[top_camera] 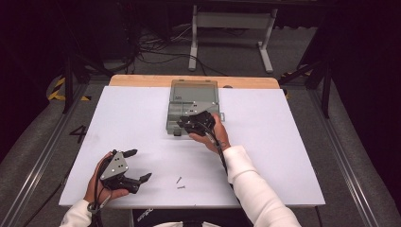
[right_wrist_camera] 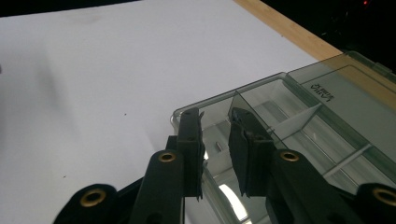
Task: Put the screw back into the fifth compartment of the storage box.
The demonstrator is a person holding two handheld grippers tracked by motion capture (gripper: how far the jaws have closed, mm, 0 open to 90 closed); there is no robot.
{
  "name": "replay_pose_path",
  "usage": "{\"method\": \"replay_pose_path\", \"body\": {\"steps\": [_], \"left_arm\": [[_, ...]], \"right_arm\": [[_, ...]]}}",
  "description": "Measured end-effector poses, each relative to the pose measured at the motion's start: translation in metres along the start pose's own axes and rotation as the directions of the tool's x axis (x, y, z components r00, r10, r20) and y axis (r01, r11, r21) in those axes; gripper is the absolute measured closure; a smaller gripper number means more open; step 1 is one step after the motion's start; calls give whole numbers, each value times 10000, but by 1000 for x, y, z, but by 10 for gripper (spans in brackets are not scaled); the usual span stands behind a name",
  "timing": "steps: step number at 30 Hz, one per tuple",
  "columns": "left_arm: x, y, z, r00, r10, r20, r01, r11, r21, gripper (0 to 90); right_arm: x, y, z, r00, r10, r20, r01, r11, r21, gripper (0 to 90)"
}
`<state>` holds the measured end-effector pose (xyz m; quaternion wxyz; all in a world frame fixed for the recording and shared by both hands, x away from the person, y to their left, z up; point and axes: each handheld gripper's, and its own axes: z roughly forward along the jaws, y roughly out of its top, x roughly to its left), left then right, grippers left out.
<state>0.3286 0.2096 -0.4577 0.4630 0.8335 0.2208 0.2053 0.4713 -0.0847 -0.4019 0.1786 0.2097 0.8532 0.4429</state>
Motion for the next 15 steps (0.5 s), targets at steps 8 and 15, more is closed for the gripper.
{"method": "replay_pose_path", "body": {"steps": [8, 15], "left_arm": [[-8, 6, 5, 9994, 6, 350, -20, 9992, 401, 93], [-20, 14, 16, 9948, -27, 1017, -42, 9977, 680, 108]], "right_arm": [[3, -21, -47, 9991, -93, 405, 104, 9996, -271, 637], [8, -47, -83, 9985, -8, 541, 40, 9983, -577, 581]]}}
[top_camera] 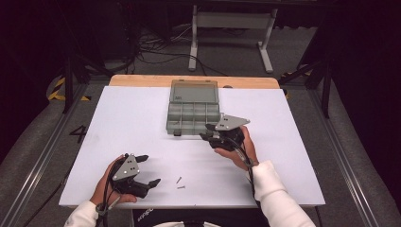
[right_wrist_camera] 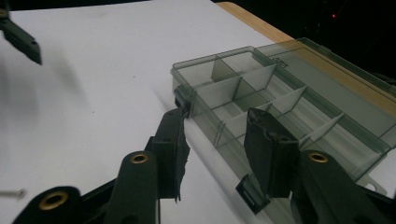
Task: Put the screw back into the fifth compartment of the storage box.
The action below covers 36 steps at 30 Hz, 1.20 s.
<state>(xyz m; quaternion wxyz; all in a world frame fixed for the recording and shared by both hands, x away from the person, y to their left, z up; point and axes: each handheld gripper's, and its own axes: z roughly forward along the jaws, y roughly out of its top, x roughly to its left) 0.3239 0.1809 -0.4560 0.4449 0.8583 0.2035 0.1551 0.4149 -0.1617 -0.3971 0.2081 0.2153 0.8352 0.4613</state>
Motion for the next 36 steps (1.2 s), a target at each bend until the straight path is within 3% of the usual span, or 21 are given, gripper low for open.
{"method": "replay_pose_path", "body": {"steps": [3, 9, 18, 20, 29, 31, 33, 36], "left_arm": [[-4, 4, 7, 9999, 47, 129, -51, 9996, 295, 117], [-11, 8, 17, 9990, 9, 453, -41, 9976, 688, 131], [-17, 18, 33, 9966, -232, 795, 122, 9906, 1362, 198], [-20, 22, 38, 9971, -266, 714, 143, 9856, 1684, 211], [-23, 38, 58, 9941, -665, 862, 434, 9682, 2462, 434], [-22, 40, 59, 9944, -658, 825, 430, 9665, 2531, 513], [-22, 42, 60, 9940, -654, 880, 398, 9633, 2655, 529], [-23, 46, 60, 9940, -500, 977, 193, 9558, 2935, 671]], "right_arm": [[4, -10, -14, 9995, -283, -108, 281, 9995, -136, 557], [11, -22, -39, 9994, -318, -138, 313, 9989, -345, 524], [22, -41, -56, 9989, -464, -61, 465, 9988, 120, 461], [23, -43, -58, 9990, -448, -44, 449, 9988, 175, 446], [24, -54, -66, 9998, -187, 69, 185, 9992, 344, 422], [24, -55, -66, 9998, -177, 67, 175, 9992, 354, 422], [23, -57, -67, 9999, -90, 47, 88, 9992, 399, 419], [22, -59, -69, 10000, -20, 74, 17, 9992, 409, 416]]}}
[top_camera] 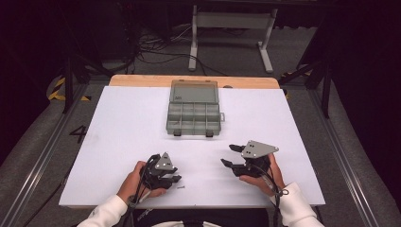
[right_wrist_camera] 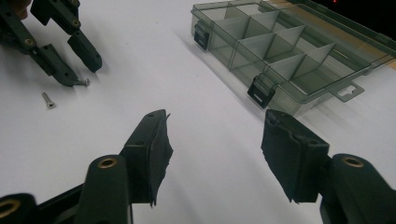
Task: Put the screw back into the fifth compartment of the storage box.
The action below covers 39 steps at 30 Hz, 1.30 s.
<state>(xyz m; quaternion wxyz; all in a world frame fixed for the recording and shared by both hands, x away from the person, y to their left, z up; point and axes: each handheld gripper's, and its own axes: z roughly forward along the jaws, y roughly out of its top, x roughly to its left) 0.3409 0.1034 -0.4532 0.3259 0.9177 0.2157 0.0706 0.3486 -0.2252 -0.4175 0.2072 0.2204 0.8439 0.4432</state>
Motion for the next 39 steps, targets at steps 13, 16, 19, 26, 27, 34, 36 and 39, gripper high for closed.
{"method": "replay_pose_path", "body": {"steps": [13, 16, 19, 26, 27, 34, 36, 39], "left_arm": [[7, 6, 1, 9993, 242, 288, -253, 9990, 381, 879], [7, 5, 1, 9993, 285, 246, -291, 9993, 244, 880], [9, 6, 0, 9995, 269, 154, -270, 9996, 29, 880], [17, 12, -8, 9993, 366, 116, -360, 9984, -430, 880], [19, 14, -10, 9995, 287, 91, -281, 9976, -634, 880], [39, 31, -24, 9991, 258, -337, -299, 9911, -1298, 880], [49, 38, -28, 9984, 226, -520, -298, 9894, -1422, 880], [61, 45, -32, 9980, 126, -627, -233, 9848, -1722, 880]], "right_arm": [[4, -7, -3, 9999, 42, -116, -40, 9998, 196, 393], [3, -7, -6, 10000, 63, -72, -62, 9999, 131, 379], [3, -8, -8, 9999, 123, -45, -123, 9999, 84, 373], [2, -8, -15, 9999, 119, 77, -119, 9999, -16, 361], [2, -8, -16, 9999, 99, 124, -98, 9999, -36, 359], [-2, -10, -23, 9990, 161, 427, -152, 9996, -223, 315], [-3, -11, -24, 9983, 257, 520, -243, 9993, -279, 291], [-5, -13, -27, 9974, 385, 604, -361, 9985, -412, 253]]}}
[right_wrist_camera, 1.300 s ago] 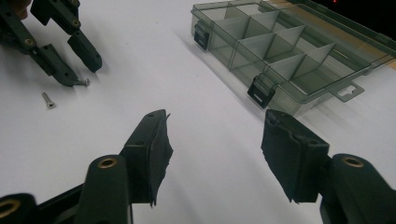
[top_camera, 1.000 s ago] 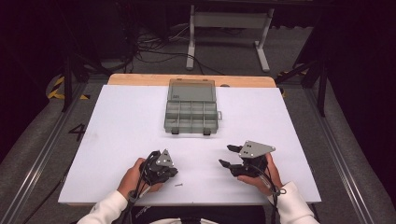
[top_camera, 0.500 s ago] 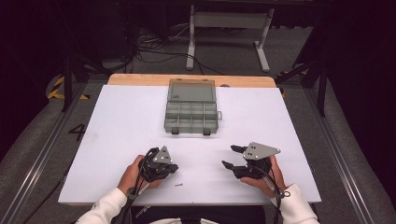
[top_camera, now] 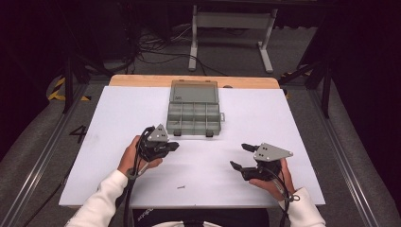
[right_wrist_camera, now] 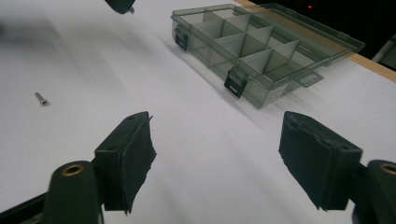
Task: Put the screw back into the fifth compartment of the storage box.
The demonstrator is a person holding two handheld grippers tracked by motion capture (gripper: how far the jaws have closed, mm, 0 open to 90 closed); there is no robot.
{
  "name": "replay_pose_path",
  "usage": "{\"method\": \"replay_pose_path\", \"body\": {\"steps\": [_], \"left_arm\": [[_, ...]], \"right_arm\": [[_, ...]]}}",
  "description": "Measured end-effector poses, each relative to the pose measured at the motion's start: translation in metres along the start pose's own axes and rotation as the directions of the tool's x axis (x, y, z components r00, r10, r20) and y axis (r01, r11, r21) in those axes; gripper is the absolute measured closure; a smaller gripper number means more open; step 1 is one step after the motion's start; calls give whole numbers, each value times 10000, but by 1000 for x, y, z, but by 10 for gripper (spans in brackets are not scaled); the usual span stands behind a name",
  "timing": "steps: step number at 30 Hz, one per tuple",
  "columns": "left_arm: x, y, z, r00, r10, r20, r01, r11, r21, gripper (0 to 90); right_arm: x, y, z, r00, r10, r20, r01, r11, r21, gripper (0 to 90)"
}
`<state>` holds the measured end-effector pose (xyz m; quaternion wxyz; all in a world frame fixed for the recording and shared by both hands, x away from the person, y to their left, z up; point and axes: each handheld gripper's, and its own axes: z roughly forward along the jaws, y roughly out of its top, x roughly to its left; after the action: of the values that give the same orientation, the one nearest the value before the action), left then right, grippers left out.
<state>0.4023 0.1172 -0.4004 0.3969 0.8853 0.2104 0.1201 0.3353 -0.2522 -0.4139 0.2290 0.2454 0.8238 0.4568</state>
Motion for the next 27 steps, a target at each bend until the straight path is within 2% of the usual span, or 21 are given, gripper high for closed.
{"method": "replay_pose_path", "body": {"steps": [5, 7, 15, 19, 21, 27], "left_arm": [[14, 12, -2, 9996, -15, -292, 9, 9997, -235, 880], [18, 17, -3, 9992, -19, -387, 8, 9996, -289, 880], [36, 35, -3, 9962, 246, -836, -260, 9996, -148, 880], [44, 41, 2, 9952, 267, -947, -268, 9996, 7, 880], [48, 43, 7, 9938, 282, -1080, -273, 9996, 96, 879], [62, 41, 22, 9926, 50, -1215, -13, 9995, 303, 879]], "right_arm": [[-1, -2, -4, 9997, 66, 243, -63, 9999, -125, 184], [-1, -2, -5, 9998, 99, 175, -96, 9998, -184, 176], [1, 0, -8, 9999, -36, 127, 42, 9988, -482, 121], [2, 0, -7, 9996, -116, 274, 130, 9986, -503, 112], [2, 0, -8, 9999, -58, 162, 67, 9981, -611, 106], [2, 0, -8, 9998, -64, 213, 79, 9974, -720, 70]]}}
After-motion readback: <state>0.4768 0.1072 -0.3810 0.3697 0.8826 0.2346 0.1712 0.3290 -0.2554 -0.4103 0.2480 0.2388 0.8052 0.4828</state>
